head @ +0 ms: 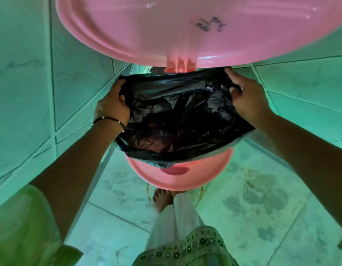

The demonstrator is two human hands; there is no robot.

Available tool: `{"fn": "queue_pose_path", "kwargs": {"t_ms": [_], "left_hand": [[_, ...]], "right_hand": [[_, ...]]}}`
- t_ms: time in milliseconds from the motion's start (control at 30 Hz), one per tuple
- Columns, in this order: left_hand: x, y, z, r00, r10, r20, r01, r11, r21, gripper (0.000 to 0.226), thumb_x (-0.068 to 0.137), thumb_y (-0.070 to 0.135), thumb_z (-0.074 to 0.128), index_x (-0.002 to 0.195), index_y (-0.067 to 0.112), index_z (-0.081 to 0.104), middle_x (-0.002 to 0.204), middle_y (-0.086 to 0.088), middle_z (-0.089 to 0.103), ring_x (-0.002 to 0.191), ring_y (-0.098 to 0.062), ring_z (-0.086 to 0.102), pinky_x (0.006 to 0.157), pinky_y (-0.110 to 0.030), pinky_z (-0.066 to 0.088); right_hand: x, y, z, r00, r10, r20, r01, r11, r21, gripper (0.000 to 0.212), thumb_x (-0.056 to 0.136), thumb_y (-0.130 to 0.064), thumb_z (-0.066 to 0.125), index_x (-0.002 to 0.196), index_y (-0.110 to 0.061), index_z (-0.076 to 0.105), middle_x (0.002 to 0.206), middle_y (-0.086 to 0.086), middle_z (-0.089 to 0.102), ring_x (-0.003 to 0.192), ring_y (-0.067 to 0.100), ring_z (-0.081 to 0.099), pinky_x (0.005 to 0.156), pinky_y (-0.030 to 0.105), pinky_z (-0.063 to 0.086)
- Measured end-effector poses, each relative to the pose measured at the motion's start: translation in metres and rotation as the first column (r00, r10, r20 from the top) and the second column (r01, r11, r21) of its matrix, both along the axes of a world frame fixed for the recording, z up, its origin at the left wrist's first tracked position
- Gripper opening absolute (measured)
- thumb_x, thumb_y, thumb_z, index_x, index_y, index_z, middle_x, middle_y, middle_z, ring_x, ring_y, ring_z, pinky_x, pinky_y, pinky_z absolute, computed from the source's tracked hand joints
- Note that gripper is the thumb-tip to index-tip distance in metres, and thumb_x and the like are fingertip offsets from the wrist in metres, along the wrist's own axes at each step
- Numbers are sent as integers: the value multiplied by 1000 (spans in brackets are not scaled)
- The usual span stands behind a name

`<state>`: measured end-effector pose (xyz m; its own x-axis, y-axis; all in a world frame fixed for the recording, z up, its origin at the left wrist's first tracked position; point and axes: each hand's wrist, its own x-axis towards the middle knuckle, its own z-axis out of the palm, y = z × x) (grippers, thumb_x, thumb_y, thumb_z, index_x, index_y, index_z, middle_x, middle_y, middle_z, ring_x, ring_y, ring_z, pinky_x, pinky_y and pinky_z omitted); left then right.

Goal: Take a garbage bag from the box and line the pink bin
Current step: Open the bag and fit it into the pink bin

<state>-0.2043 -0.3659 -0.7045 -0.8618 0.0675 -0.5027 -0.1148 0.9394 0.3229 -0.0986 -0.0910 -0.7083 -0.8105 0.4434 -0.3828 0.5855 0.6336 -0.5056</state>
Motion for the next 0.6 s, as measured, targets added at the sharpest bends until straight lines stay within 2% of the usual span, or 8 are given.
{"fn": "queue_pose_path", "kwargs": {"t_ms": [67,167,267,333,433,467,533,600], "left_hand": [[-4,-7,-12,998,-40,54,42,999,-23,44,94,12,37,134,28,47,132,-16,55,119,-39,51,100,-41,40],[9,-26,-23,991,-5,132,6,1000,-7,33,92,11,47,121,18,60,128,-17,59,117,-37,53,97,-37,41],[28,-50,-24,994,-60,86,55,996,65,33,89,16,51,120,11,62,119,-23,64,111,-40,57,94,-38,42],[38,-60,-21,996,-79,45,74,991,110,33,89,7,53,122,9,61,116,-24,65,108,-40,59,94,-38,43],[53,-69,-20,994,-109,6,107,980,167,40,86,-2,56,125,7,58,114,-25,63,101,-41,61,90,-38,44],[59,-73,-21,994,-106,6,103,979,175,43,85,-3,56,127,7,56,114,-25,62,100,-41,61,88,-38,44],[70,-78,-23,997,-72,37,64,980,188,55,79,-6,60,131,11,51,116,-24,59,99,-40,60,87,-40,46],[83,-81,-24,994,29,105,-54,968,245,67,74,-7,65,134,15,46,119,-21,57,100,-39,60,85,-43,51]], "right_hand": [[-2,7,-10,994,71,86,-75,996,40,56,91,-7,44,140,-36,39,139,7,53,102,29,63,92,32,46],[12,12,-21,918,227,325,-265,961,78,58,94,-17,42,142,-45,26,131,21,56,111,39,58,94,41,47],[37,13,-19,859,261,440,-317,947,57,50,97,-27,33,145,-40,24,132,24,52,114,43,54,95,43,43],[56,11,-18,862,259,436,-290,957,4,50,96,-30,30,145,-27,30,129,27,54,113,43,54,95,46,44],[80,6,-22,879,328,345,-364,930,43,62,90,-15,49,147,-25,25,122,25,59,99,43,62,81,46,51],[85,1,-21,902,314,296,-341,939,41,67,88,-13,53,147,-25,23,119,24,61,95,43,64,77,45,51],[96,-7,-21,966,172,191,-172,985,-16,69,86,-8,56,145,-24,25,112,22,65,91,40,66,78,40,49],[107,-15,-20,990,-32,137,43,996,-83,63,85,-2,56,141,-17,32,107,20,66,92,38,65,78,33,45]]}}
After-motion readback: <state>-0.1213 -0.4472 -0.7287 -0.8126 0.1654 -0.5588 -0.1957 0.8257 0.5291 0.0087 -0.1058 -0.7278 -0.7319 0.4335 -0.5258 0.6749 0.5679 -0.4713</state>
